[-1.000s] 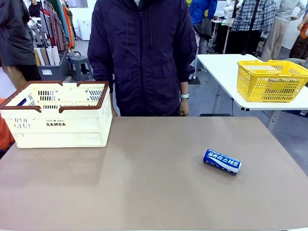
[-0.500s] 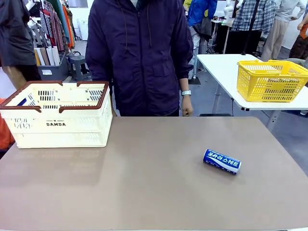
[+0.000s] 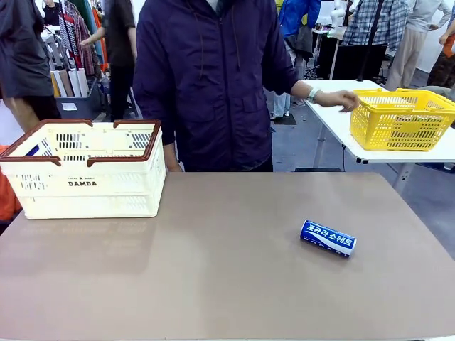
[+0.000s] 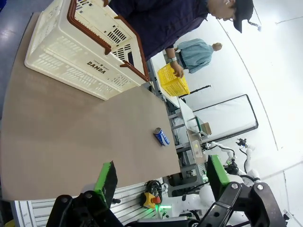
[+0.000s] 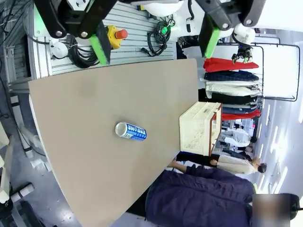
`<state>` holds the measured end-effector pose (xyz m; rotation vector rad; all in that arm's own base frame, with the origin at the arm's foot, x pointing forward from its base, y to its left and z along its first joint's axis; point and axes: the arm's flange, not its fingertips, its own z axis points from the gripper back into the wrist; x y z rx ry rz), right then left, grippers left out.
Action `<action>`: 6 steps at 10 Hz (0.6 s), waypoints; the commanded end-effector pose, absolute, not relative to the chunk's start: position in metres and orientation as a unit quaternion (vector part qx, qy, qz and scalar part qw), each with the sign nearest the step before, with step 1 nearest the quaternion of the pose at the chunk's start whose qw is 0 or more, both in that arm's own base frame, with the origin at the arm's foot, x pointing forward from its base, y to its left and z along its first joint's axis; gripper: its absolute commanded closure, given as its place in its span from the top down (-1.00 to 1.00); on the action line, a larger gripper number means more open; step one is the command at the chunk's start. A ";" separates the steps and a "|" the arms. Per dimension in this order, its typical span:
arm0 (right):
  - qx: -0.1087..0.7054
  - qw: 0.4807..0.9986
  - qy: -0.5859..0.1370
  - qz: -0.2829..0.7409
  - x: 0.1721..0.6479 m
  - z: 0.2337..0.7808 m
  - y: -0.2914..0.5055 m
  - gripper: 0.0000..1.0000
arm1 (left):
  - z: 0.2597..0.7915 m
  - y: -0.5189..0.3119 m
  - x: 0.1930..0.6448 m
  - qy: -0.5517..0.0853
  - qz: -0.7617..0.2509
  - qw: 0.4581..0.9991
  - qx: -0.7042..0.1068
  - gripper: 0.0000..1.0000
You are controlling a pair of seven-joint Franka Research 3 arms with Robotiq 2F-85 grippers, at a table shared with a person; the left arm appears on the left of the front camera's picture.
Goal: Place the drinks into the Shopping basket.
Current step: Pick up one drink and place it into the Shopping basket.
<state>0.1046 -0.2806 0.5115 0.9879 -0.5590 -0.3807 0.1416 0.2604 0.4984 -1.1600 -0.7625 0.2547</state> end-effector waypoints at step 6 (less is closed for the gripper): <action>0.222 0.973 -0.062 -0.002 0.330 0.510 -0.064 1.00 | 0.500 0.261 0.140 -0.361 0.110 0.756 -0.535 1.00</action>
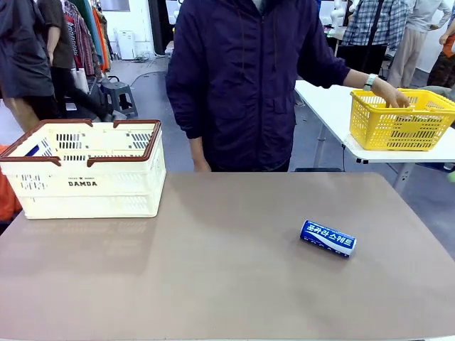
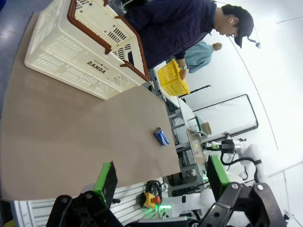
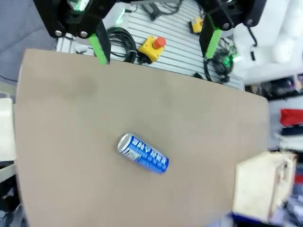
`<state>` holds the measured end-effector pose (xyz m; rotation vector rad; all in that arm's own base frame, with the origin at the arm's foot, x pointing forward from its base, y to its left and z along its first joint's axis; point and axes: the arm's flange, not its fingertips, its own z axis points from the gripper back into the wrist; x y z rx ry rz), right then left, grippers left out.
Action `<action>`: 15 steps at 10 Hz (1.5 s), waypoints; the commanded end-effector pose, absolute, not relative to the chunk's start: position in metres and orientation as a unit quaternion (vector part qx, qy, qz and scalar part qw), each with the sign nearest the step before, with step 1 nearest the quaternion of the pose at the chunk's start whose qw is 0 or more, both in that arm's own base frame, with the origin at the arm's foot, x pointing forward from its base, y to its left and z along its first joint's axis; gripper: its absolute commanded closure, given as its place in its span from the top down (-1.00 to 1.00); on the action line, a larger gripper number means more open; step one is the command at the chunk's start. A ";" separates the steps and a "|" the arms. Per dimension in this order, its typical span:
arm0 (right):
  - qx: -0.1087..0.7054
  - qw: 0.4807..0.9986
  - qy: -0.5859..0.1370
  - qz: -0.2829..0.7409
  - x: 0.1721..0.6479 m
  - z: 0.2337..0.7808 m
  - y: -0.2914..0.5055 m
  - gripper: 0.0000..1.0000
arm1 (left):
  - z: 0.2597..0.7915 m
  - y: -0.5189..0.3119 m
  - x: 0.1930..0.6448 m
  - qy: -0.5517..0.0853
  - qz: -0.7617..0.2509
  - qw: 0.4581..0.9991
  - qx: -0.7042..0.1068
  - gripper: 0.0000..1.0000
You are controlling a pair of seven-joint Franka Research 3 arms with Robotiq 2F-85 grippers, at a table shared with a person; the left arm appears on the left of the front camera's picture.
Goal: Place the drinks into the Shopping basket.
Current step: Pick up one drink and place it into the Shopping basket.
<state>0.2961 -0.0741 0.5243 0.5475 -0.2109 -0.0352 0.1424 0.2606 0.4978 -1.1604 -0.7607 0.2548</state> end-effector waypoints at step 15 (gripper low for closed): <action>0.135 0.848 -0.040 0.511 0.427 0.399 0.024 1.00 | 0.500 0.261 0.140 -0.361 0.110 0.756 -0.535 1.00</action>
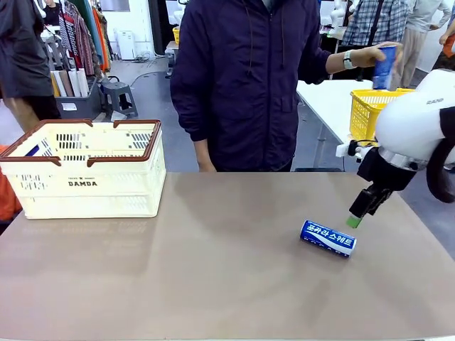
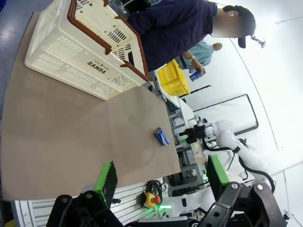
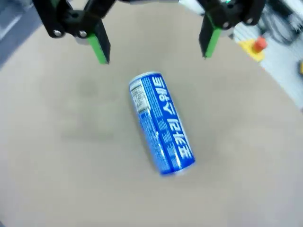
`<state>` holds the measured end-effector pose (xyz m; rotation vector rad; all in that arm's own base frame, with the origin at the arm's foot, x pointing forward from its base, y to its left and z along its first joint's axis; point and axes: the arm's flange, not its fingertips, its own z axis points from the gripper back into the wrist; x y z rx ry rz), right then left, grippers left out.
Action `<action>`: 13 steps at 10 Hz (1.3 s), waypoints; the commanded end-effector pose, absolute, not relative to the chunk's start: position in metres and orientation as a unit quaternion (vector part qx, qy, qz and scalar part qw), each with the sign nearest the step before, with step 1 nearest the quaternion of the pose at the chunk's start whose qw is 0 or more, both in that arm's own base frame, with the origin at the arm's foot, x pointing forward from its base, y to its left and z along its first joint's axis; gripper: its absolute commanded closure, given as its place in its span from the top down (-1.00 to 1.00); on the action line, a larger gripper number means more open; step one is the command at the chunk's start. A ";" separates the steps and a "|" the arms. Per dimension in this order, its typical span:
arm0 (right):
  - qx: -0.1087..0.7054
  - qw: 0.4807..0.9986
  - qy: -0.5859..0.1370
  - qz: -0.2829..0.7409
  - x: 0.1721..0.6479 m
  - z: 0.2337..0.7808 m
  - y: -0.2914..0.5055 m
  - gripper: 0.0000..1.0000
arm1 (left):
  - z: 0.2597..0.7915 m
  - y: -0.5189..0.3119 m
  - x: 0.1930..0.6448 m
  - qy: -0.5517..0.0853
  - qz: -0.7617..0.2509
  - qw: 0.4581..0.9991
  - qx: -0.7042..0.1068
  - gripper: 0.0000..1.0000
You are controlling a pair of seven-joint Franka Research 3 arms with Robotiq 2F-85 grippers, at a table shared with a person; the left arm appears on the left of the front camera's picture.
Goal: Place the drinks into the Shopping basket.
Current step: Pick up one drink and place it into the Shopping basket.
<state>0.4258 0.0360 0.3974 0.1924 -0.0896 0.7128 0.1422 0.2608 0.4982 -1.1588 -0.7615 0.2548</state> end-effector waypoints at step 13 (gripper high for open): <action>0.077 0.797 -0.249 0.544 0.437 0.369 0.023 1.00 | 0.500 0.261 0.140 -0.361 0.110 0.756 -0.535 1.00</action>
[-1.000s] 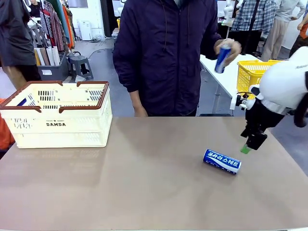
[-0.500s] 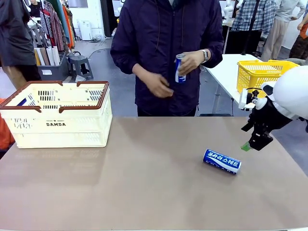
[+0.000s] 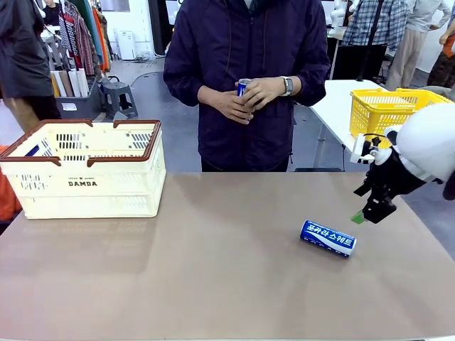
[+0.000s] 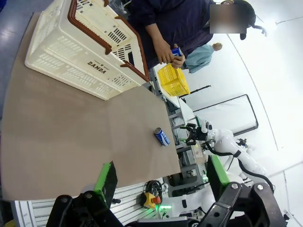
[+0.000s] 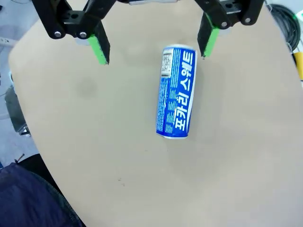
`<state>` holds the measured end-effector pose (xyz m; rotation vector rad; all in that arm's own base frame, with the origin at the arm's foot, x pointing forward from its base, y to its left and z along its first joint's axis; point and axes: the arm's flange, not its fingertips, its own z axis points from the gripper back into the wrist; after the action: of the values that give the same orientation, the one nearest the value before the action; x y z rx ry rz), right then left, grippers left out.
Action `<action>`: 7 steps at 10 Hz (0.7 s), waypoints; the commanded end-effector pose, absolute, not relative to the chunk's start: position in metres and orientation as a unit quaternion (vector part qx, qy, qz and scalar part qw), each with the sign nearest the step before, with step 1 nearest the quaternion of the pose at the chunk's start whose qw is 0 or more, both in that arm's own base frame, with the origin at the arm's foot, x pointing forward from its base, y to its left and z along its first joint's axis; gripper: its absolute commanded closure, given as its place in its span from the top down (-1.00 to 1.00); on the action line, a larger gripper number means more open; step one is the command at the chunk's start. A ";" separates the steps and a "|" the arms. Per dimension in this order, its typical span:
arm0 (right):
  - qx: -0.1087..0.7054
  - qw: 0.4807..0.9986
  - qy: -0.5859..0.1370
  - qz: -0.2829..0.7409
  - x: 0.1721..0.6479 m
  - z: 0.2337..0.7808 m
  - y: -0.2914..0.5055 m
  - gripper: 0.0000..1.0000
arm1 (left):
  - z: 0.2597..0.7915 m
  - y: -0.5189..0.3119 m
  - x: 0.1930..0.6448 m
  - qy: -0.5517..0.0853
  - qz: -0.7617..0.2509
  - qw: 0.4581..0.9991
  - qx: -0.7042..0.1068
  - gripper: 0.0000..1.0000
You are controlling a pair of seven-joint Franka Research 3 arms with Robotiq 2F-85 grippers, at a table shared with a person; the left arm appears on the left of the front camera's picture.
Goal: Place the drinks into the Shopping basket.
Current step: Pick up one drink and place it into the Shopping basket.
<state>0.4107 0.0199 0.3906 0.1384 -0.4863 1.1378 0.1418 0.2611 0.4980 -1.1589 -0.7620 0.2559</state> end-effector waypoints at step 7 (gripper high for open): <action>0.161 0.817 -0.156 0.531 0.483 0.292 0.063 1.00 | 0.500 0.261 0.140 -0.361 0.110 0.756 -0.535 1.00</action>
<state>0.4751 0.0625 0.2923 0.3259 -0.3577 1.1249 0.1418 0.2611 0.4980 -1.1589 -0.7620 0.2557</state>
